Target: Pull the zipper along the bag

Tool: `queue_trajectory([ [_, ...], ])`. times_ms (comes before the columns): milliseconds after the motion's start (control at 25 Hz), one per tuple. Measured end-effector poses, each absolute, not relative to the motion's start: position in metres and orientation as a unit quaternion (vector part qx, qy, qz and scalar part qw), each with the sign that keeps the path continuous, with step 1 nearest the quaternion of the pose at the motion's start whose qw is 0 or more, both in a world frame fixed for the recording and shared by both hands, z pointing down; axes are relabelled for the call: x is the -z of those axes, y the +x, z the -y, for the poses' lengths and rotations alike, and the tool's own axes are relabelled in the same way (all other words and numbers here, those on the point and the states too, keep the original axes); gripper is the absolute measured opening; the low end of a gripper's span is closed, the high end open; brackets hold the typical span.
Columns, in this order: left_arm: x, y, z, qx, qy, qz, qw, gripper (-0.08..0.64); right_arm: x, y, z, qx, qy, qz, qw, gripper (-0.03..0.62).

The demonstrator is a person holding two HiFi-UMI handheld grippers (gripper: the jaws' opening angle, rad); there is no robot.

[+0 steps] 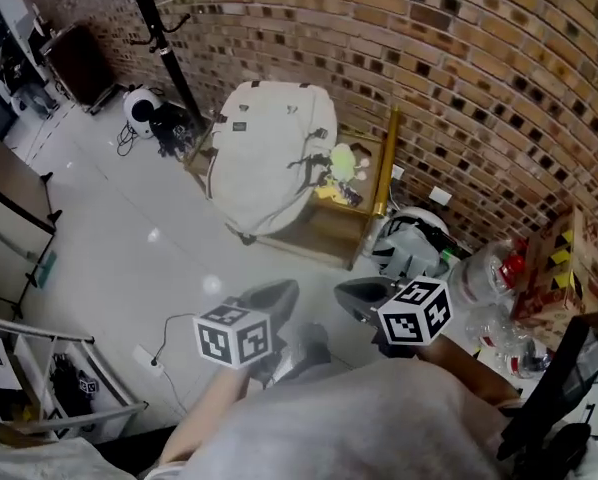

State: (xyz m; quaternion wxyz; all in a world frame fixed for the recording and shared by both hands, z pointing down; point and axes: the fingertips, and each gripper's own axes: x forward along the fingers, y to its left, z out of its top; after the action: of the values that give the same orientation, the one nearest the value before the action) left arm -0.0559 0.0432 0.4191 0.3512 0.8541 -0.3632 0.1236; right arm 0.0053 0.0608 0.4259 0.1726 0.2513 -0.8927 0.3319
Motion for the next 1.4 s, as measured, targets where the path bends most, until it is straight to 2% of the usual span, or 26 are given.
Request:
queue_trajectory([
  [240, -0.403, -0.091, 0.052, -0.133, 0.865, 0.358, 0.324, 0.002, -0.408, -0.029, 0.028, -0.324, 0.271, 0.893, 0.155, 0.0],
  [720, -0.435, -0.097, 0.105, -0.151, 0.858, 0.343, 0.352, 0.002, -0.427, -0.036, 0.09, -0.352, 0.277, 0.882, 0.145, 0.001],
  [1120, -0.458, -0.094, 0.184, -0.224, 0.849, 0.362, 0.313, 0.002, -0.447, -0.028, 0.153, -0.382, 0.271, 0.872, 0.146, 0.002],
  [1200, -0.469, -0.089, 0.203, -0.252, 0.846, 0.359, 0.302, 0.073, -0.452, -0.023, 0.166, -0.389, 0.273, 0.868, 0.147, 0.001],
  [1400, -0.488, -0.068, 0.247, -0.281, 0.856, 0.341, 0.267, 0.109, -0.467, -0.007, 0.192, -0.408, 0.283, 0.855, 0.15, 0.001],
])
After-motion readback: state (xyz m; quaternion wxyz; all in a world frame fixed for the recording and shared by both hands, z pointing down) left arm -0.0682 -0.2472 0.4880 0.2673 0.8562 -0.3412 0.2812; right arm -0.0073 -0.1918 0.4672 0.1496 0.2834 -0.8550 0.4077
